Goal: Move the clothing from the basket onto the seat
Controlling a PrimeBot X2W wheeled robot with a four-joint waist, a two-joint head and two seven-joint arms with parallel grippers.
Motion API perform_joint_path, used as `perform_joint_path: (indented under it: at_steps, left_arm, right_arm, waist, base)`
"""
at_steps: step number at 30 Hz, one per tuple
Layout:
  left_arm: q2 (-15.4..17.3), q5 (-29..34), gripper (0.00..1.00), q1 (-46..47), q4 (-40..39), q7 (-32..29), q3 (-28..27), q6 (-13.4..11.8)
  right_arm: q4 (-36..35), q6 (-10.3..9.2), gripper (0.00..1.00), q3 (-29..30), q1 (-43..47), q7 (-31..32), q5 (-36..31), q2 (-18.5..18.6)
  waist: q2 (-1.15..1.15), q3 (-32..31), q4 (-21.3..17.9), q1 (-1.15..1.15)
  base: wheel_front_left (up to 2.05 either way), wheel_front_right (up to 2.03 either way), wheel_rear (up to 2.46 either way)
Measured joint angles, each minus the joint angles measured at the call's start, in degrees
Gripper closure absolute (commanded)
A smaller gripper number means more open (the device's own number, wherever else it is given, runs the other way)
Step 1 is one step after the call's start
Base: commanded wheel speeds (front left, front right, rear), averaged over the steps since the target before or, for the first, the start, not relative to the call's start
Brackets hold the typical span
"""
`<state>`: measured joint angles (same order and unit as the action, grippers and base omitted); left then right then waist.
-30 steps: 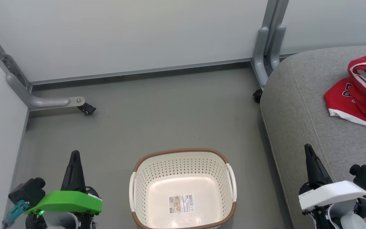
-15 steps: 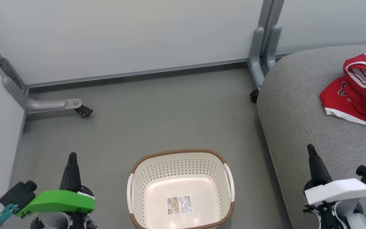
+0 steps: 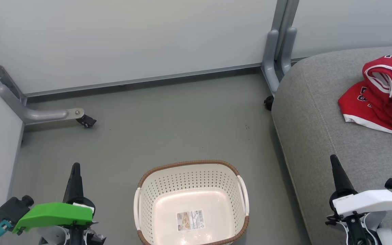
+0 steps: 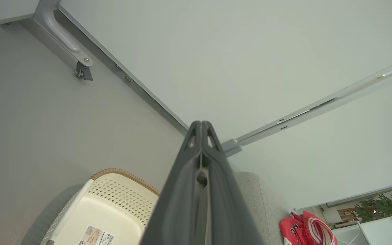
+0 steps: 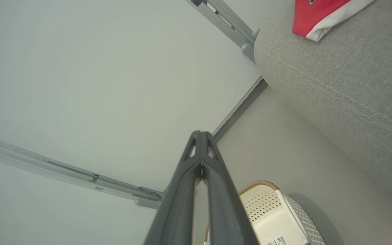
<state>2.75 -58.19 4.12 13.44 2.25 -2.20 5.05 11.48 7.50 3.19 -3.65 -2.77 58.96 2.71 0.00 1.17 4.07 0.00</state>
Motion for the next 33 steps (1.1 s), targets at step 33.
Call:
perform_joint_path:
  at_steps: [33]
  left_arm:
    - [0.0,-18.56,1.0,0.74,0.33,-4.75,-2.37,1.32]
  right_arm:
    - [1.35,0.0,1.0,1.6,-1.16,4.91,18.39,0.15]
  waist:
    - [0.0,-0.47,-1.94,0.0]
  base:
    - [0.0,0.0,0.0]
